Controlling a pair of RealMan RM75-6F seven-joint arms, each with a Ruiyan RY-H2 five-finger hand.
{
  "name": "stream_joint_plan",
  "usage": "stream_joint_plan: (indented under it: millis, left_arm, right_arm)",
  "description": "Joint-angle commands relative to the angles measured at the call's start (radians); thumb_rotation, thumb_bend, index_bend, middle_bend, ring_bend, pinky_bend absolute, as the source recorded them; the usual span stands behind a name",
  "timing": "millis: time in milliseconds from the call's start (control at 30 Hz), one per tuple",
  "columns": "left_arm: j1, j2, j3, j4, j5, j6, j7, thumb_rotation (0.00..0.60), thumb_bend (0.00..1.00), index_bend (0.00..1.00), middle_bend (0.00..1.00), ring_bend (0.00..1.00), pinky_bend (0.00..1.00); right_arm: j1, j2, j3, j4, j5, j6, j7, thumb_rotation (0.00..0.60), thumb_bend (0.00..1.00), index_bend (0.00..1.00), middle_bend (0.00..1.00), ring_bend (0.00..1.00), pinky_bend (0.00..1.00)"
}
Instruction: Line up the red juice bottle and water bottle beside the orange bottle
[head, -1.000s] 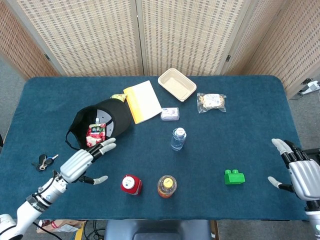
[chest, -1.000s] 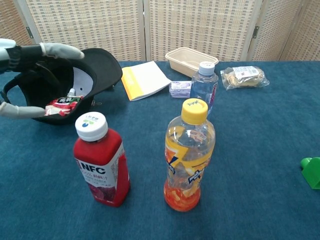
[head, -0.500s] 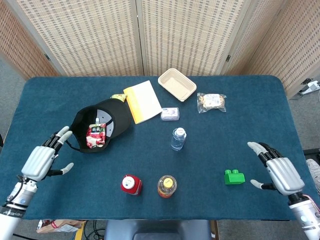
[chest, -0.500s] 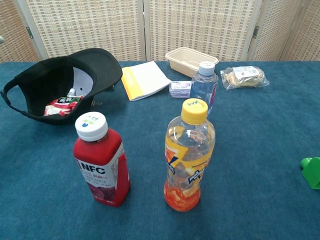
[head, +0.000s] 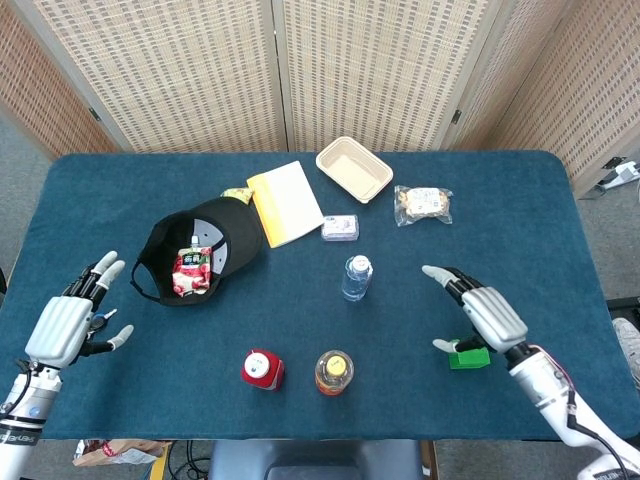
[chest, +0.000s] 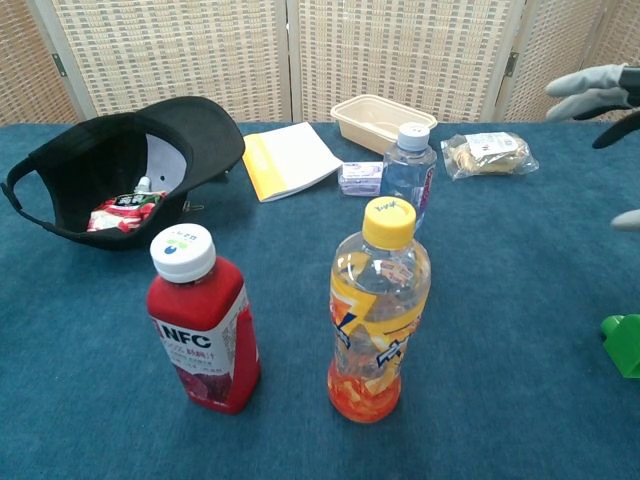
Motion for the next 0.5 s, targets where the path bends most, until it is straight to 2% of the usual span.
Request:
stream_joint_plan:
  millis: [33,267,500]
  left_arm:
    - [0.005,0.007,-0.005,-0.006,0.002,-0.006,0.002,0.600,0.22,0.01,0.00,0.02,0.19]
    - [0.016,0.007,-0.017,-0.016,0.006,-0.017,0.006,0.600,0.22,0.01,0.00,0.02,0.19]
    - [0.024,0.013,-0.031,-0.034,0.017,-0.018,0.017,0.600,0.22,0.01,0.00,0.02,0.19]
  right_arm:
    - [0.038,-0.049,0.037,0.028,0.059,-0.039,0.048,0.600,0.00,0.00,0.10,0.06,0.20]
    - [0.118,-0.134,0.094,0.107,0.153,-0.126,0.154,0.600,0.00,0.00,0.10,0.06,0.20]
    - [0.194,-0.229,0.129,0.221,0.207,-0.224,0.289,0.600,0.00,0.00,0.10,0.06,0.20]
